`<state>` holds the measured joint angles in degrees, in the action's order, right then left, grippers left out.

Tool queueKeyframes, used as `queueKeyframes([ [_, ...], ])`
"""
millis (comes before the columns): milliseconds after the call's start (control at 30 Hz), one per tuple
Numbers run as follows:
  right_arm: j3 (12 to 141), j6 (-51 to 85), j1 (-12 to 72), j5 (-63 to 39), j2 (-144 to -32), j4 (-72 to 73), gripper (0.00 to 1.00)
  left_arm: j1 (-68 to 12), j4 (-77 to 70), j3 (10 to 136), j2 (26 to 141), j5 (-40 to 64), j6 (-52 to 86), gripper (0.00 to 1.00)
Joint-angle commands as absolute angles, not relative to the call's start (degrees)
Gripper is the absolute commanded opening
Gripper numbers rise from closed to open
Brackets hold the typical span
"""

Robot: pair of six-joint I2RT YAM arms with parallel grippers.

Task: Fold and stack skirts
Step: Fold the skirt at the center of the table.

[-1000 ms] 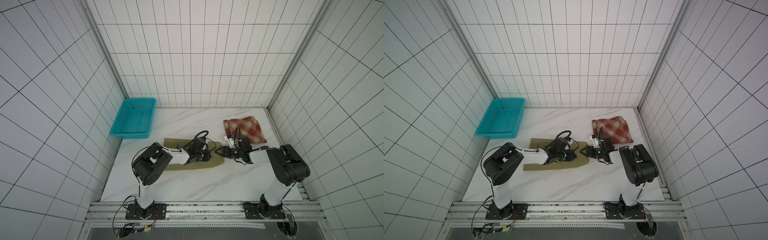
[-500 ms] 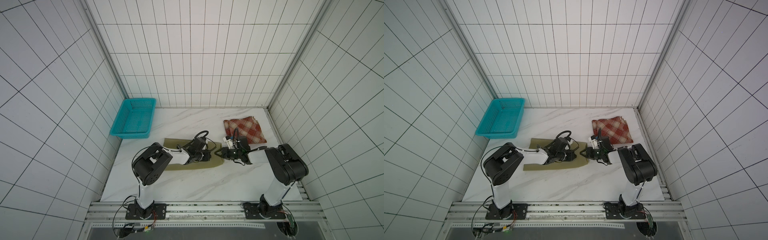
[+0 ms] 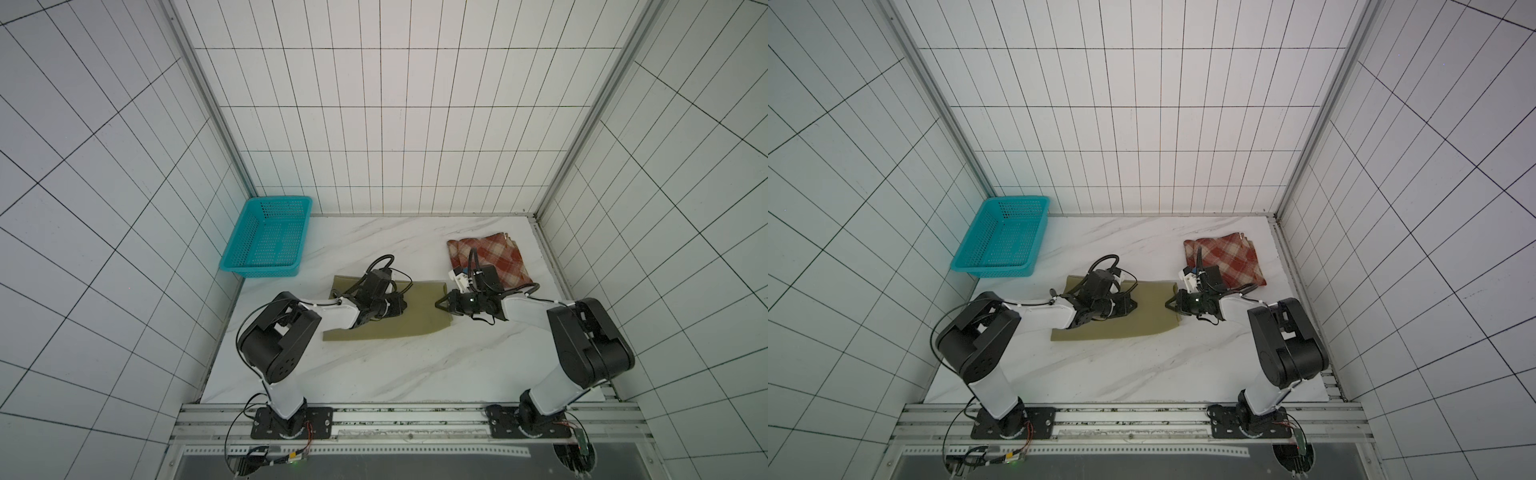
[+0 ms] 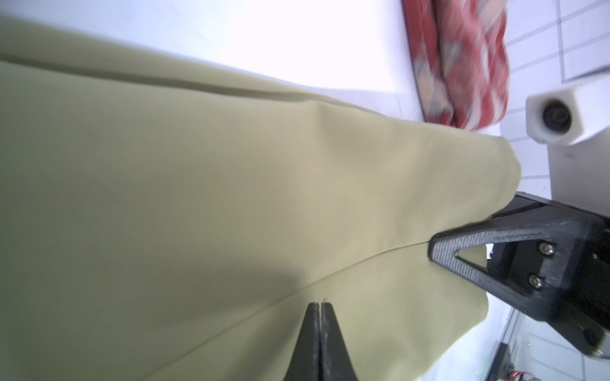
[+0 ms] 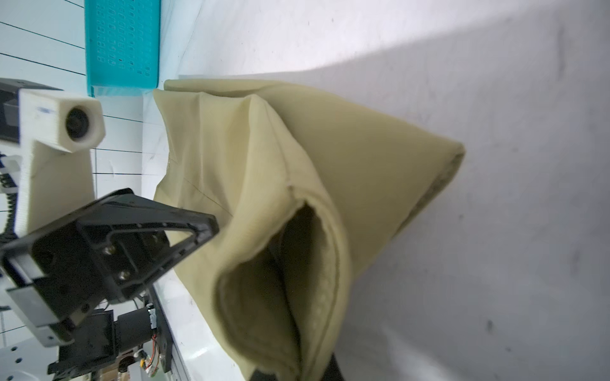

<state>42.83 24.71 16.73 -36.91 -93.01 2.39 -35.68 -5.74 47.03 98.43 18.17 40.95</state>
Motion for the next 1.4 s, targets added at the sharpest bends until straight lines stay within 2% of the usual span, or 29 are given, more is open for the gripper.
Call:
queueKeyframes([
  [0, 51.7, 18.3, 15.8, -32.4, -91.0, -13.2, 0.0, -33.6, -6.4, 45.1, 94.8, 19.6, 41.2, 0.0],
  [267, 59.6, 15.4, 15.0, -24.6, -89.7, -27.7, 0.0, -31.5, -7.1, 40.6, 92.5, 19.7, 39.8, 0.0],
  [500, 65.3, 13.8, 14.9, -20.6, -89.7, -35.0, 0.0, -33.2, -16.5, 36.5, 98.6, 20.1, 43.8, 0.0],
  [667, 70.7, 12.8, 14.9, -15.6, -91.8, -41.1, 0.0, -36.7, -20.9, 35.5, 100.6, 20.1, 46.9, 0.0],
  [867, 77.1, 12.8, 15.1, -11.9, -92.8, -46.4, 0.0, -44.4, -27.3, 36.3, 104.7, 18.5, 52.1, 0.0],
  [1133, 80.5, 16.2, 20.1, -15.0, -91.5, -47.7, 0.0, -48.9, -36.6, 36.6, 110.5, 16.3, 57.2, 0.0],
  [1367, 78.1, 20.2, 28.1, -15.4, -90.4, -45.1, 0.0, -49.8, -37.6, 37.2, 110.5, 14.7, 57.3, 0.0],
])
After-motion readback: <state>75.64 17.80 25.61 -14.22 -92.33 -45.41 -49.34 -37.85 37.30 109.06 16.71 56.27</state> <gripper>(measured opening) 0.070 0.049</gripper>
